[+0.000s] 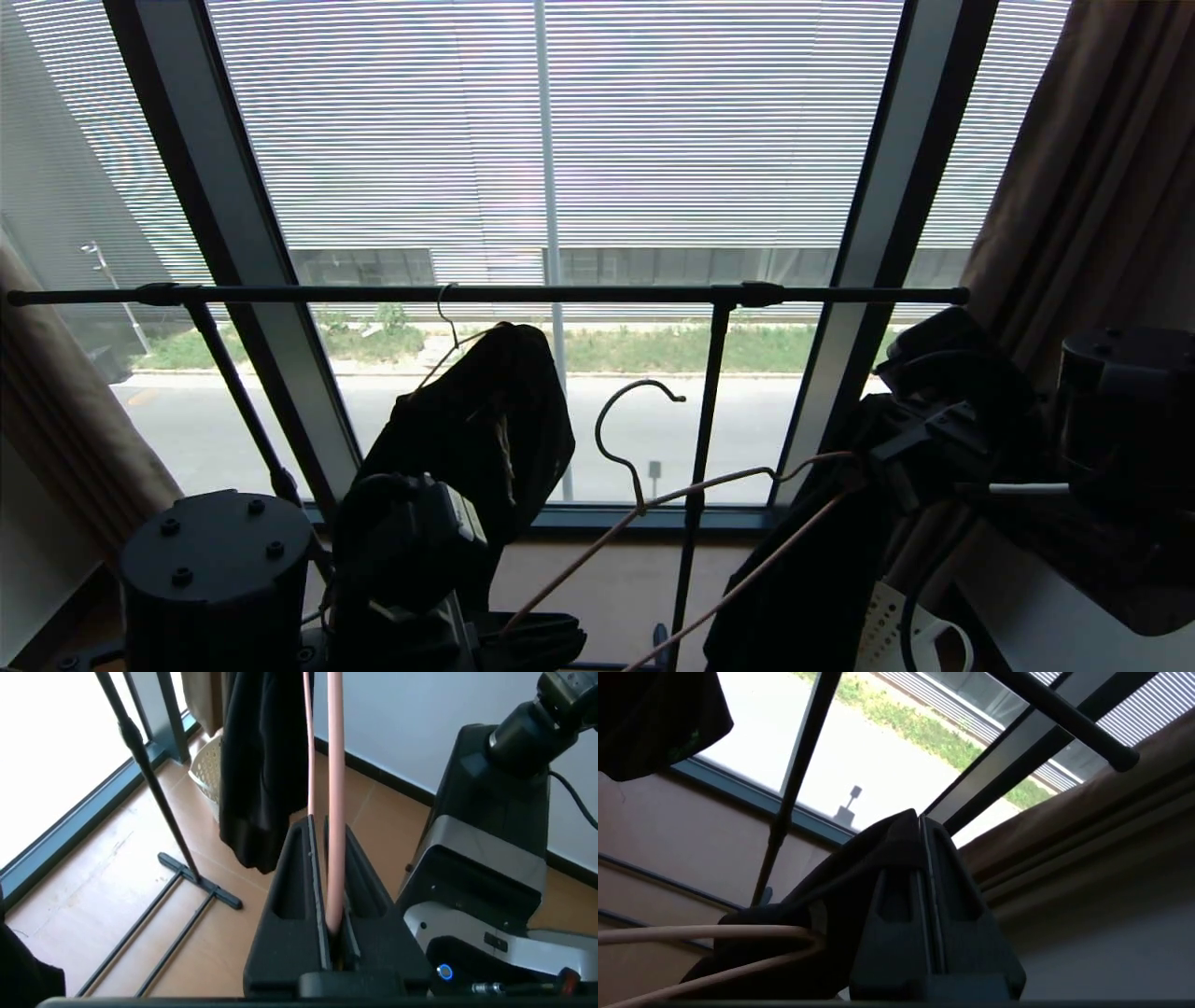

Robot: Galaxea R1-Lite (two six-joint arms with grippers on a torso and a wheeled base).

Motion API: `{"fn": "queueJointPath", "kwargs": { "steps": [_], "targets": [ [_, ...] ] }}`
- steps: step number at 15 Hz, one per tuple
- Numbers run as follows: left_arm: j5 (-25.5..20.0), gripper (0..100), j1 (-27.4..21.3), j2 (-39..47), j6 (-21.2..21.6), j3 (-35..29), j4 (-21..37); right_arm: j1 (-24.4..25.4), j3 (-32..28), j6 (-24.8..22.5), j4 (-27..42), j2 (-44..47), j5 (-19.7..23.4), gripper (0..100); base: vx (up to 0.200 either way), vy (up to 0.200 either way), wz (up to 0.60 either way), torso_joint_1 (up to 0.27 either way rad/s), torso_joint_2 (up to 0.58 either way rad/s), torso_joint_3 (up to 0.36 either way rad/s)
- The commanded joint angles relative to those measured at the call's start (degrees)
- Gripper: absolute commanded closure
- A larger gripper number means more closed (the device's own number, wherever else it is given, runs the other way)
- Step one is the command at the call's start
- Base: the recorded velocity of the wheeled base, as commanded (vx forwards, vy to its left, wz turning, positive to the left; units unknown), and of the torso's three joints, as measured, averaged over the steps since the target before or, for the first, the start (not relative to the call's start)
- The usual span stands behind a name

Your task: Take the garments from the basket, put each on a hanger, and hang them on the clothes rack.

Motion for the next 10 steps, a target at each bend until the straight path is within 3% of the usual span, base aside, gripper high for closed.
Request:
{"fn": "queueJointPath", "kwargs": {
  "steps": [1,7,9,10],
  "targets": [
    [0.0,100,1.4,5.6,-0.1,-1.1,-4.0,0.1,0.0,0.0,0.0,0.2,0.0,100,0.0,0.0,0.0,0.0,0.0,0.0],
    [0.0,100,1.5,8.4,-0.1,-3.5,-5.6,0.7,-0.8,0.2,0.0,1.3,0.0,100,0.0,0.0,0.0,0.0,0.0,0.0],
    [0.0,100,1.5,8.0,-0.1,-3.3,-5.6,0.6,-2.7,2.2,-0.3,1.9,-3.1,100,0.0,0.0,0.0,0.0,0.0,0.0],
    [-0.1,100,1.4,8.0,-0.1,-3.5,-5.7,0.6,-4.7,3.7,-0.3,3.3,-8.0,100,0.0,0.0,0.0,0.0,0.0,0.0]
  ]
}}
